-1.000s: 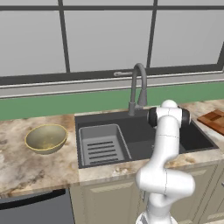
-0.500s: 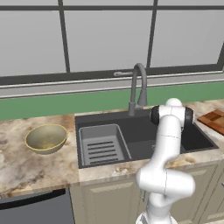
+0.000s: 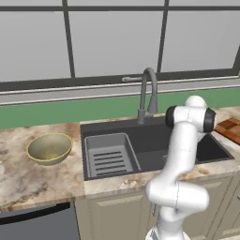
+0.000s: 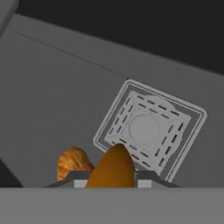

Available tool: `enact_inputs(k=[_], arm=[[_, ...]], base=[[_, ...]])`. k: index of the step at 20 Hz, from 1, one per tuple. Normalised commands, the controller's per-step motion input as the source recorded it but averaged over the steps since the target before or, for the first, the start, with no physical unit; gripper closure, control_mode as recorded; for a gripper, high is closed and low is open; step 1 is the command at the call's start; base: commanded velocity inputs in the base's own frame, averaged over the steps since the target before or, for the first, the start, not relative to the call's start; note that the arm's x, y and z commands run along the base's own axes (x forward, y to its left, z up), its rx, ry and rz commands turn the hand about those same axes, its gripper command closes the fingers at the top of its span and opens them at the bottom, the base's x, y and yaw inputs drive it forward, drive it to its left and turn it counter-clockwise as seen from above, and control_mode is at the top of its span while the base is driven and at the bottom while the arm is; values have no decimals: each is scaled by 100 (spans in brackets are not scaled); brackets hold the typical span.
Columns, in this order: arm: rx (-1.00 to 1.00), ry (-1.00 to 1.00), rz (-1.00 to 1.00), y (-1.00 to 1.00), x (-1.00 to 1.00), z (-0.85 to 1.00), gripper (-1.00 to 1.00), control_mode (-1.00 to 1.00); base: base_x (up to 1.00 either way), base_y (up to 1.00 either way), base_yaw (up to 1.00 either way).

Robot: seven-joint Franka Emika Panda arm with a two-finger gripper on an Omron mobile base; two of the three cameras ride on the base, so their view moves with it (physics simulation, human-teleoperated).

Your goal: Pick the mushroom from the sink and place it in the bowl. Then pick the bowl and place it in the microwave. Then close the microwave door and press the start button.

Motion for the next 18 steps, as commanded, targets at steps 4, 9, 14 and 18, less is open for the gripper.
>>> enact_inputs(k=[4,9,14,18], arm=[[0,-8,-3,0,-58,100,100,-100],[0,-14,-3,5,-94,100,100,-100],[-2,-16,-3,44,-100,90,100,-100],[-12,-18,-3,100,-100,76,100,-100]], base=[[0,0,0],[0,0,0],[0,0,0],[0,0,0]])
